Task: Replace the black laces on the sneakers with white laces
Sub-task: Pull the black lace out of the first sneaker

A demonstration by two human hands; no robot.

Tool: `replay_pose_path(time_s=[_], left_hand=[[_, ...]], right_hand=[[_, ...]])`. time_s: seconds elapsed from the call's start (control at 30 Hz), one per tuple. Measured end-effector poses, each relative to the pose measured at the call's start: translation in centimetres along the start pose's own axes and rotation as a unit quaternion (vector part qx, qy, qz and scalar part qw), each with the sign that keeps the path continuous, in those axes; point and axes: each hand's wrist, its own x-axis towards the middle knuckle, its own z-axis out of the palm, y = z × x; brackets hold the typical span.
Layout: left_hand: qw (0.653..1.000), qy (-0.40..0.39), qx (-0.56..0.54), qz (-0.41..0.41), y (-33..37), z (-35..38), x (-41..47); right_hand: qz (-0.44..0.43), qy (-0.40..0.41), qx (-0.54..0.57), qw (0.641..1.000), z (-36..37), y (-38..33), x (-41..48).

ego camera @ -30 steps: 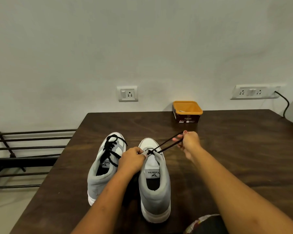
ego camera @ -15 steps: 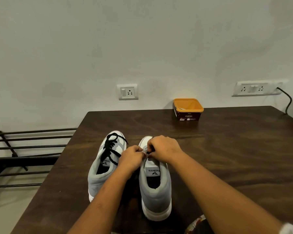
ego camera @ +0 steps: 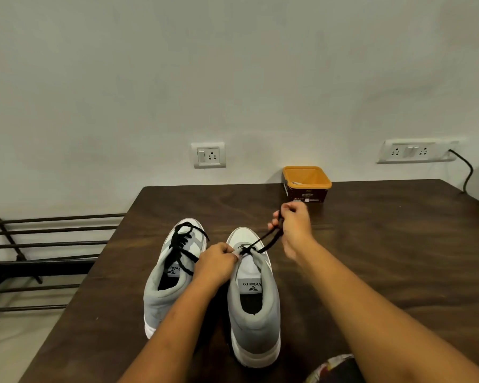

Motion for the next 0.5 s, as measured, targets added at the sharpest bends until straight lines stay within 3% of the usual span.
replay_pose_path(time_s=[0.03,0.07,0.13,0.2,0.27,0.33,0.4,0.5], left_hand=[[1.000,0.001,0.002,-0.001,0.0,0.0,0.0],[1.000,0.002,0.003,-0.001,0.0,0.0,-0.1],[1.000,0.005,0.006,-0.001,0.1,0.0,-0.1],[1.000,0.007,0.010,-0.001,0.1,0.0,-0.2],[1.000,0.007,0.013,-0.001,0.2,-0.1,-0.1],[1.000,0.006,0.013,-0.001,0.2,-0.1,-0.1],[1.000,0.007,0.013,0.001,0.2,-0.1,-0.2],[1.000,0.007,0.013,0.002,0.1,-0.1,-0.1]], right_hand=[[-0.038,-0.050,-0.115,0.991,0.0,0.1,-0.1],[-0.100,-0.106,-0.271,0.951,-0.2,0.2,-0.1],[-0.184,-0.230,-0.515,0.805,-0.2,0.5,-0.4],[-0.171,-0.304,-0.644,0.681,0.1,0.8,-0.9],[-0.184,-0.294,-0.706,0.618,0.6,0.9,-1.4],[-0.214,-0.275,-0.713,0.608,0.8,0.9,-1.3],[-0.225,-0.257,-0.697,0.630,0.5,1.0,-1.1],[-0.213,-0.197,-0.608,0.739,-0.4,1.0,-0.2]])
